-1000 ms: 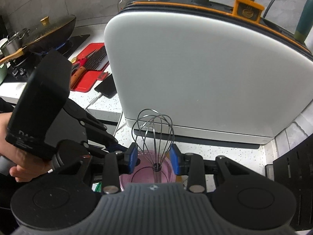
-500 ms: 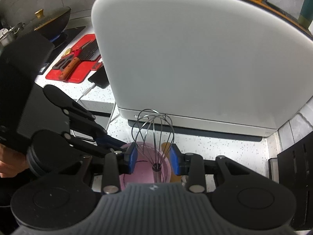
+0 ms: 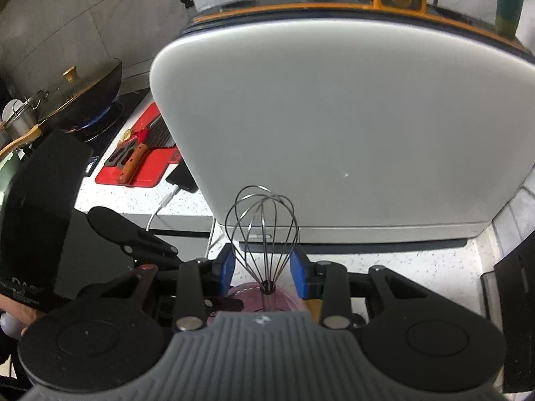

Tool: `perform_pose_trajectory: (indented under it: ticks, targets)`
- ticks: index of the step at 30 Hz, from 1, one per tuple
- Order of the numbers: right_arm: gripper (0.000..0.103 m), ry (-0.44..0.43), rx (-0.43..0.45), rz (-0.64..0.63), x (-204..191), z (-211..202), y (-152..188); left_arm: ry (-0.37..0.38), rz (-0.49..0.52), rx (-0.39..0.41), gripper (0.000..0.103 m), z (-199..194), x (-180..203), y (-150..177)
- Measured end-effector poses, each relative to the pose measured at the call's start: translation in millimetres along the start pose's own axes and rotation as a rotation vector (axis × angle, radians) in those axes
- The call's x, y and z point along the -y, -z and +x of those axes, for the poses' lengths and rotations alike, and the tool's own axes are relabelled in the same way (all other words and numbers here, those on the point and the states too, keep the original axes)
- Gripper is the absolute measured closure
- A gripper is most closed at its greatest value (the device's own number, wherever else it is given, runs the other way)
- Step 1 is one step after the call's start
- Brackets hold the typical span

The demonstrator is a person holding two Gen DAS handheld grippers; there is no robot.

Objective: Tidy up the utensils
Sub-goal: 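Lower the whisk handle-first into the pink cup and open the right gripper, then move the right tool to the wooden chopsticks and close on them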

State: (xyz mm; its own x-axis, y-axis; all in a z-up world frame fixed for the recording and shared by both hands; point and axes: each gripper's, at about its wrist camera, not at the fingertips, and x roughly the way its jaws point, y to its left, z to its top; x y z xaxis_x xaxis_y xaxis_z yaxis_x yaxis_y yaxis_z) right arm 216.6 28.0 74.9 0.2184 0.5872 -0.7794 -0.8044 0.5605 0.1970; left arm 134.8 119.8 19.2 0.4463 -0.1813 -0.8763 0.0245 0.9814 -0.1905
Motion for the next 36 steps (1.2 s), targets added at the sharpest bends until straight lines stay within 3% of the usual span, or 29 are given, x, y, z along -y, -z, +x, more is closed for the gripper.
perform_pose_trajectory:
  ticks: [7, 12, 22, 36]
  targets:
    - [0.068, 0.007, -0.036, 0.039, 0.6, 16.6, 10.2, -0.001, -0.001, 0.000, 0.093, 0.4, 0.8, 0.0]
    - [0.062, 0.018, -0.054, 0.043, -1.8, 19.7, 7.1, -0.001, 0.000, 0.000, 0.093, 0.3, 0.6, 0.2]
    - [0.059, 0.063, -0.036, 0.030, 2.2, -12.9, 14.8, -0.008, -0.001, 0.002, 0.093, 1.7, 2.5, 0.8]
    - [0.059, 0.221, -0.119, 0.112, 56.3, -52.6, 91.3, -0.026, 0.000, 0.004, 0.093, 5.3, 7.3, 1.1]
